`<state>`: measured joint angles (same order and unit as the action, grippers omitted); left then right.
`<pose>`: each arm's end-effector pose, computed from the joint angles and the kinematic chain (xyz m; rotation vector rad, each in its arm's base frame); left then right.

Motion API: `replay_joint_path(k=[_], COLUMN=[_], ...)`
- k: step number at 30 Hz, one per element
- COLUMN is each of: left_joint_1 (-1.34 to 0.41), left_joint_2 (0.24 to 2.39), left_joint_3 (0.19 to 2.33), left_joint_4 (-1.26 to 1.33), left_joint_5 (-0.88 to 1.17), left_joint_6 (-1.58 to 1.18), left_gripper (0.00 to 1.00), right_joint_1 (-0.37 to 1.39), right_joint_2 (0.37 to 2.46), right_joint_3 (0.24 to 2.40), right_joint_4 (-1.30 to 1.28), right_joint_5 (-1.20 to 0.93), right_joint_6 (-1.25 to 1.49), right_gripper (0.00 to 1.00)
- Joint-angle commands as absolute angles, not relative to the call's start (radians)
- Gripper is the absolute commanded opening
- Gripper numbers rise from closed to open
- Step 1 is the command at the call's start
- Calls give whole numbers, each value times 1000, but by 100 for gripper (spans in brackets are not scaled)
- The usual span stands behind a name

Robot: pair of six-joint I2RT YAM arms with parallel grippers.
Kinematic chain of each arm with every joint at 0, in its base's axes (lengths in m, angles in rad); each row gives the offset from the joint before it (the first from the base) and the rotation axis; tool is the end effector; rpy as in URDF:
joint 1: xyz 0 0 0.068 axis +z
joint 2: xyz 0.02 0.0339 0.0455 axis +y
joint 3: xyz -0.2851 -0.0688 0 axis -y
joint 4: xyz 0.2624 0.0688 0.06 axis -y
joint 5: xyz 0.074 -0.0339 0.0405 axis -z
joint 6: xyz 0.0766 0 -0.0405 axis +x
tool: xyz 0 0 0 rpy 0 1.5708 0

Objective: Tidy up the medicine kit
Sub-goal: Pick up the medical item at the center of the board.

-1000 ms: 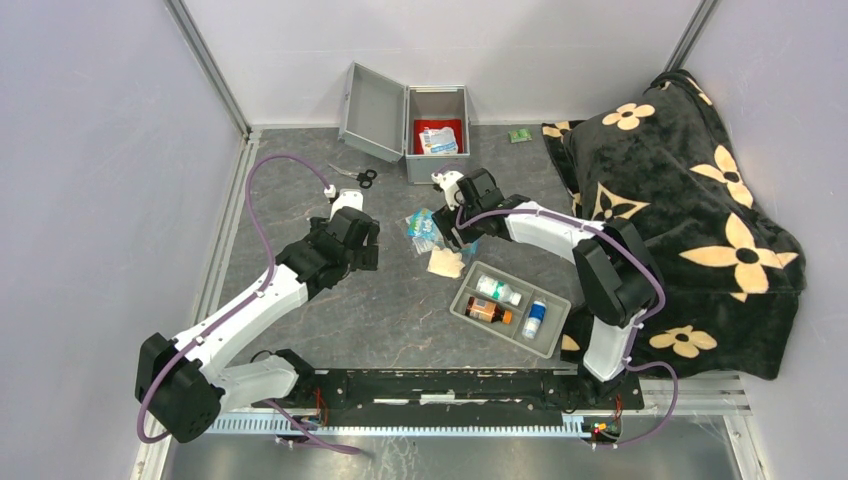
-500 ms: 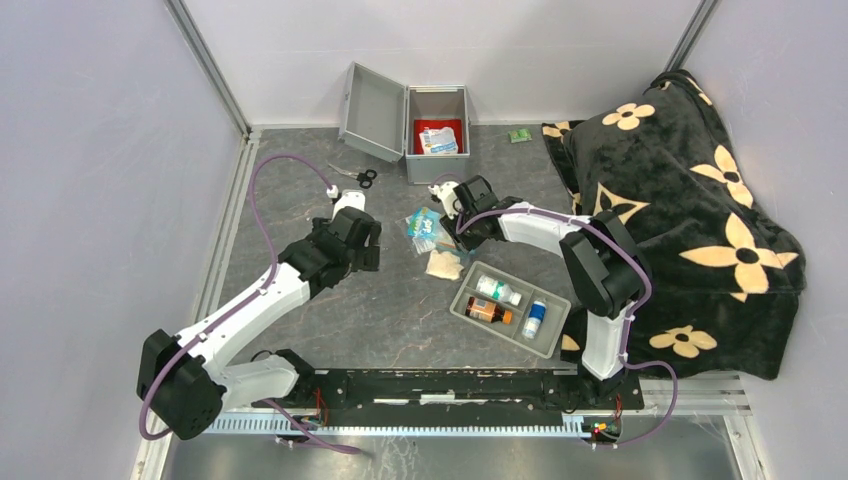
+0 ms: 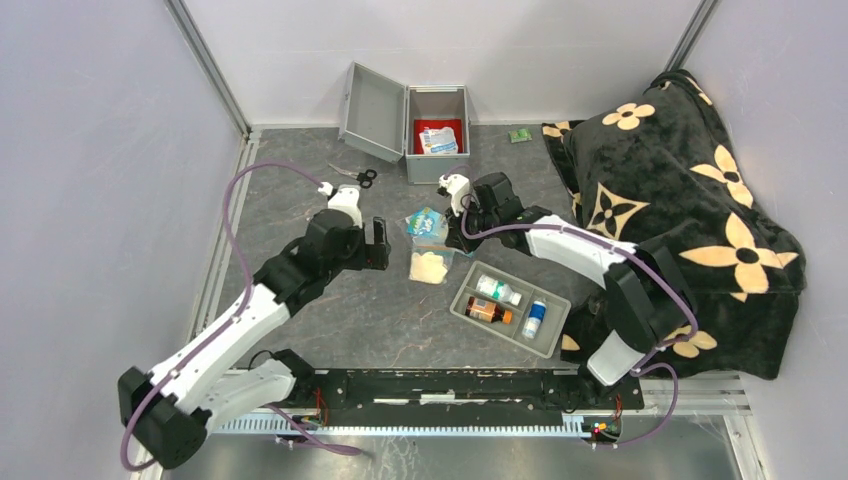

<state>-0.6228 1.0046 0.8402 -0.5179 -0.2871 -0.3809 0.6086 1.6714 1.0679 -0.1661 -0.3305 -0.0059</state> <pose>0.2159 -0.1283 0.2774 0.1165 2.2268 -0.2275 0.3172 0.2513 0.1957 -0.8817 2.2219 0.6795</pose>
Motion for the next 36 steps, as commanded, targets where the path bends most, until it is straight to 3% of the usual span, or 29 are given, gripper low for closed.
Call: replay_joint_path(k=[1,11,17,21,27,36], left_joint_1=[-617,-617,-617,-617,-618,-634], left_joint_2=[867,670,701,745,734,795], left_joint_3=[805,719,793,806,752,784], left_joint_4=[-370,-196,-246,-239,-124,-34], left_joint_5=[-108,243,405,542,692,741], left_joint_6=[-317,-192,-29,56,90,89], left_gripper=[100,99,98,98,98,92], right_joint_1=[616,615,616,620,628,685], right_joint_2=[1551,1304,1259,1230,1187,1191], right_joint_3=[1051,1058,1161,1177,1210,1272], right_joint_4=[-84,-175,-371,-345,-390,-452], right_joint_5=[-597,-910,-1095,-1172,-1200,-1229], right_joint_6=[-76,-190,-293,-250,-279,-297], right_gripper=[0,0,0,0,0,0])
